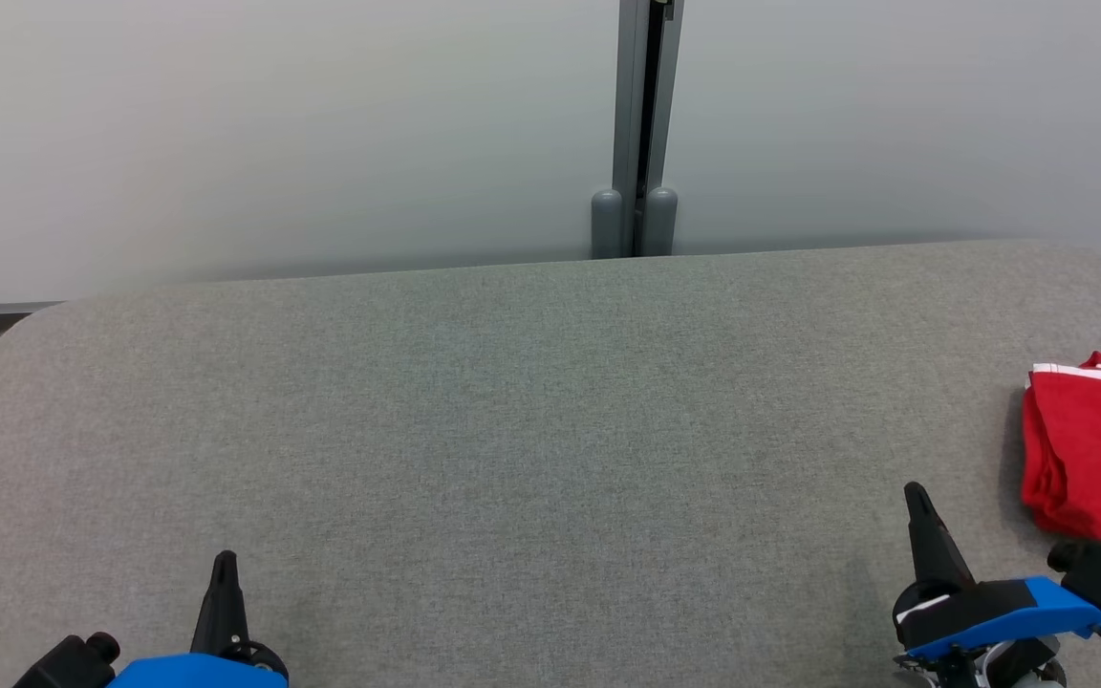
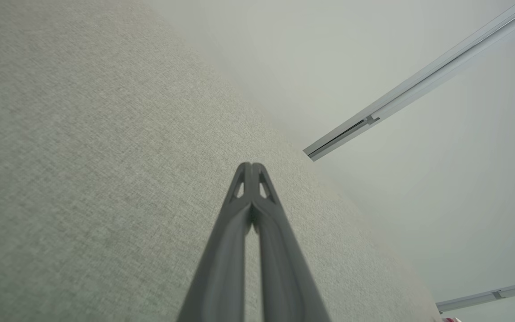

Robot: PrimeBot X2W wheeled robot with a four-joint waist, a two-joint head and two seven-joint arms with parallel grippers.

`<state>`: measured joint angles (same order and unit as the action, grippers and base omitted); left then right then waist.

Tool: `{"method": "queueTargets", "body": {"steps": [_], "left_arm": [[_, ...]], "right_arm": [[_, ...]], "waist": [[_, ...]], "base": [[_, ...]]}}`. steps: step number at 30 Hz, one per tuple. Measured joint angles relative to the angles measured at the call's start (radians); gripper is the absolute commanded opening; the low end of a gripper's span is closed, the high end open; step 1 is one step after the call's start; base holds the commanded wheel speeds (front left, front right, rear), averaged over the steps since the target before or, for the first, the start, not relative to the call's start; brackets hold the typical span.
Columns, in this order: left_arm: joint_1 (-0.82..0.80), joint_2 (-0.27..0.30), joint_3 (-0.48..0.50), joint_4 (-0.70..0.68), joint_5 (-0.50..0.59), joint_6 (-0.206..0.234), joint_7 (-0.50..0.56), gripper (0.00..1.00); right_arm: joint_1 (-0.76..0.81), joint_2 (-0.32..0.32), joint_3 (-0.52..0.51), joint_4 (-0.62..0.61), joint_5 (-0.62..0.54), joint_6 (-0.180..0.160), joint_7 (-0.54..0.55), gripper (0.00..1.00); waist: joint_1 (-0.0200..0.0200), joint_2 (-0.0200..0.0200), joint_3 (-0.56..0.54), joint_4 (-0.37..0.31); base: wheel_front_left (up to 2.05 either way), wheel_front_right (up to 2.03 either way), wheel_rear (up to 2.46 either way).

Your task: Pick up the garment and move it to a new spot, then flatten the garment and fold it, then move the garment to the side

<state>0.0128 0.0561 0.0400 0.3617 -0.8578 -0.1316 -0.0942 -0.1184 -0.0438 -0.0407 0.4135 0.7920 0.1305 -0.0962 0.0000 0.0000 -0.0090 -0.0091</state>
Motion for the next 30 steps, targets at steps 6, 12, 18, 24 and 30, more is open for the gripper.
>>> {"method": "queueTargets", "body": {"steps": [6, 12, 18, 24, 30], "left_arm": [[-0.016, 0.000, 0.008, -0.011, -0.072, 0.000, 0.021, 0.00], [-0.022, -0.001, 0.013, -0.021, -0.141, 0.000, 0.040, 0.00], [-0.036, -0.001, 0.018, -0.032, -0.206, 0.000, 0.058, 0.00], [-0.041, -0.001, 0.024, -0.040, -0.267, 0.000, 0.075, 0.00], [-0.053, -0.002, 0.032, -0.050, -0.323, 0.000, 0.089, 0.00]], "right_arm": [[0.000, 0.000, -0.006, -0.015, 0.077, 0.000, 0.022, 0.00], [0.000, 0.000, -0.014, -0.031, 0.151, 0.000, 0.042, 0.00], [0.001, 0.000, -0.020, -0.045, 0.222, 0.000, 0.060, 0.00], [0.003, -0.001, -0.026, -0.058, 0.289, 0.000, 0.077, 0.00], [0.003, -0.001, -0.032, -0.072, 0.351, 0.000, 0.091, 0.00]], "waist": [[0.0000, 0.0000, 0.001, 0.001], [0.0000, 0.0000, 0.002, 0.001], [0.0000, 0.0000, 0.003, 0.002], [0.0000, 0.0000, 0.003, 0.002], [0.0000, 0.0000, 0.004, 0.003]], "base": [[0.00, 0.00, 0.00], [0.00, 0.00, 0.00], [0.00, 0.00, 0.00], [0.00, 0.00, 0.00], [0.00, 0.00, 0.00]]}}
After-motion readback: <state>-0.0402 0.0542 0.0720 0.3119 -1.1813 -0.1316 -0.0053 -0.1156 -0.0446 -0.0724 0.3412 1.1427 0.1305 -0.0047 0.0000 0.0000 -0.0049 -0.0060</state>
